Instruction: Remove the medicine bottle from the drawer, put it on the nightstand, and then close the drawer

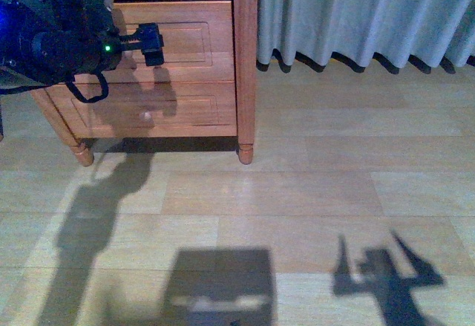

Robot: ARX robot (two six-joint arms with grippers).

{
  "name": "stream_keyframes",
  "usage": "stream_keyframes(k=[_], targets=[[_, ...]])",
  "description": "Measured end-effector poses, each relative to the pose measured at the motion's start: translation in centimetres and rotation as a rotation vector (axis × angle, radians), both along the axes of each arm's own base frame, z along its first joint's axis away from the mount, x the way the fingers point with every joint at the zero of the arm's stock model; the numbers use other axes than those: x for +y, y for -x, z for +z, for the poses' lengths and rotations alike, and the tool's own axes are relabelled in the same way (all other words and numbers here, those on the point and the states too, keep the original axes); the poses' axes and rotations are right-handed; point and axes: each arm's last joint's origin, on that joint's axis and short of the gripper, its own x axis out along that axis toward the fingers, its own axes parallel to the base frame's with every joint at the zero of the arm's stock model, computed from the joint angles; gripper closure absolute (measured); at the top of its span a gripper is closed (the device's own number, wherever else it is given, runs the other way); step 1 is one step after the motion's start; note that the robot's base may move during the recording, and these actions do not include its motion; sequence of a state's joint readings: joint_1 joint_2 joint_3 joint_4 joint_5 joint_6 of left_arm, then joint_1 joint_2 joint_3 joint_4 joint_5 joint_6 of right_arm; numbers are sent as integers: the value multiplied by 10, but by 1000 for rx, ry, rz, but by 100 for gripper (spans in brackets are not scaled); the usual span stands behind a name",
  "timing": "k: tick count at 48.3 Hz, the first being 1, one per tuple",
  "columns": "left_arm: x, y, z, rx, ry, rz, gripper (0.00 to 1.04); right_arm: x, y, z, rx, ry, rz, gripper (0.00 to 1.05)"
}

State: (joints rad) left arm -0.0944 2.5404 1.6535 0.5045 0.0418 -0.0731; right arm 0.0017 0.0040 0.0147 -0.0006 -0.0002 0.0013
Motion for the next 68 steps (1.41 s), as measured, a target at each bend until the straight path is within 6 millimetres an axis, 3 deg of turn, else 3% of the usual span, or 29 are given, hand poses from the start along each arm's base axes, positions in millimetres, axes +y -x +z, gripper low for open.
stream_keyframes(k=[6, 13, 19, 32, 41, 59, 68], targets=[[0, 0, 0, 0, -2, 7, 28, 0, 0, 0, 0, 0, 0, 7], [1, 0, 0, -1, -13, 19, 59, 0, 0, 0, 0, 0, 0, 7], [5, -1, 0, -2, -15, 22, 77, 0, 0, 0, 0, 0, 0, 7], [6, 9, -4, -9, -30, 29, 79, 0, 0, 0, 0, 0, 0, 7], [9, 51, -4, 28, -40, 35, 79, 0, 0, 0, 0, 0, 0, 7], [20, 182, -19, 73, -61, 19, 79, 0, 0, 0, 0, 0, 0, 7], [20, 215, -24, 85, -63, 5, 79, 0, 0, 0, 0, 0, 0, 7]])
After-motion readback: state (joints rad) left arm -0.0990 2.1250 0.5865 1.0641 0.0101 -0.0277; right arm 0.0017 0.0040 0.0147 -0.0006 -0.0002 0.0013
